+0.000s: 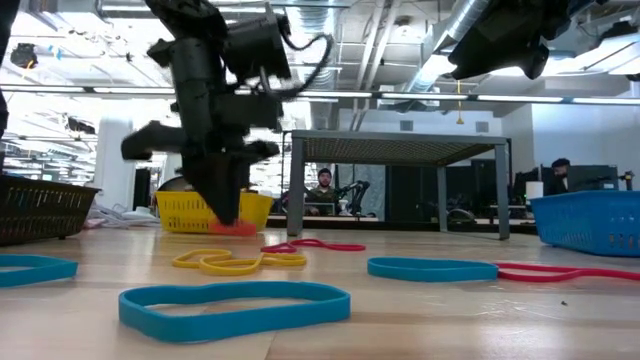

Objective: Pick & Place Office Desk Supplies
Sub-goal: Put the orange spring keychain into the blue bin

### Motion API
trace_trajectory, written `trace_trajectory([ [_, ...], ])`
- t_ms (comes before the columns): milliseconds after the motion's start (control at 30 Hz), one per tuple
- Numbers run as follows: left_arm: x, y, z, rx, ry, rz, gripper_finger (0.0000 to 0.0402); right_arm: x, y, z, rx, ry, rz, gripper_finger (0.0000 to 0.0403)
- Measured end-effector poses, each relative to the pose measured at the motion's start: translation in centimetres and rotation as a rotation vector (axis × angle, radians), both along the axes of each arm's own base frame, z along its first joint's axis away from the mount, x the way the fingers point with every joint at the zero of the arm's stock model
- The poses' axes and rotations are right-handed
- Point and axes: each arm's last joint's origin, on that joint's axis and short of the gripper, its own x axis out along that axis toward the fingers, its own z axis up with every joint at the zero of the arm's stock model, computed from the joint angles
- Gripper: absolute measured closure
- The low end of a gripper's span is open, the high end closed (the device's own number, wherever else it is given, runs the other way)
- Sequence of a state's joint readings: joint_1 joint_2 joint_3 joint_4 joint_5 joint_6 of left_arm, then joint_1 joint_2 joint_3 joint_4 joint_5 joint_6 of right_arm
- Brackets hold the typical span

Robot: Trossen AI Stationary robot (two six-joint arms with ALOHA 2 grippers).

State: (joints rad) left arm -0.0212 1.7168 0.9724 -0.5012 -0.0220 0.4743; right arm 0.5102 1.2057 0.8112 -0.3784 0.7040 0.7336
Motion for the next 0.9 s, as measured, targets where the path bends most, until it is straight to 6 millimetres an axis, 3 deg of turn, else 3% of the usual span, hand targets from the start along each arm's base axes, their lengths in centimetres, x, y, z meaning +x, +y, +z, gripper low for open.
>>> trace_trajectory([
  [300, -1.8, -0.1, 6.8, -0.046, -0.252, -0.007, 0.0400, 0.6, 0.1, 0.7, -0.123, -0.029, 0.097, 0.0280],
  [567, -2.4, -0.3, 13.3, -0.338, -0.701, -0.020, 0.0400, 2.4, -0.4, 3.2, -0.367, -0.188, 0.230, 0.0247],
  [700, -2.4, -0.4, 13.9, -0.437, -0.861, -0.062, 0.0400, 3.3, -1.5, 4.4, -0.353, -0.303, 0.231, 0.0215],
  [900, -2.4, -0.6, 14.2, -0.475, -0.935, -0.112, 0.0399, 4.0, -3.0, 4.9, -0.313, -0.364, 0.240, 0.0188],
])
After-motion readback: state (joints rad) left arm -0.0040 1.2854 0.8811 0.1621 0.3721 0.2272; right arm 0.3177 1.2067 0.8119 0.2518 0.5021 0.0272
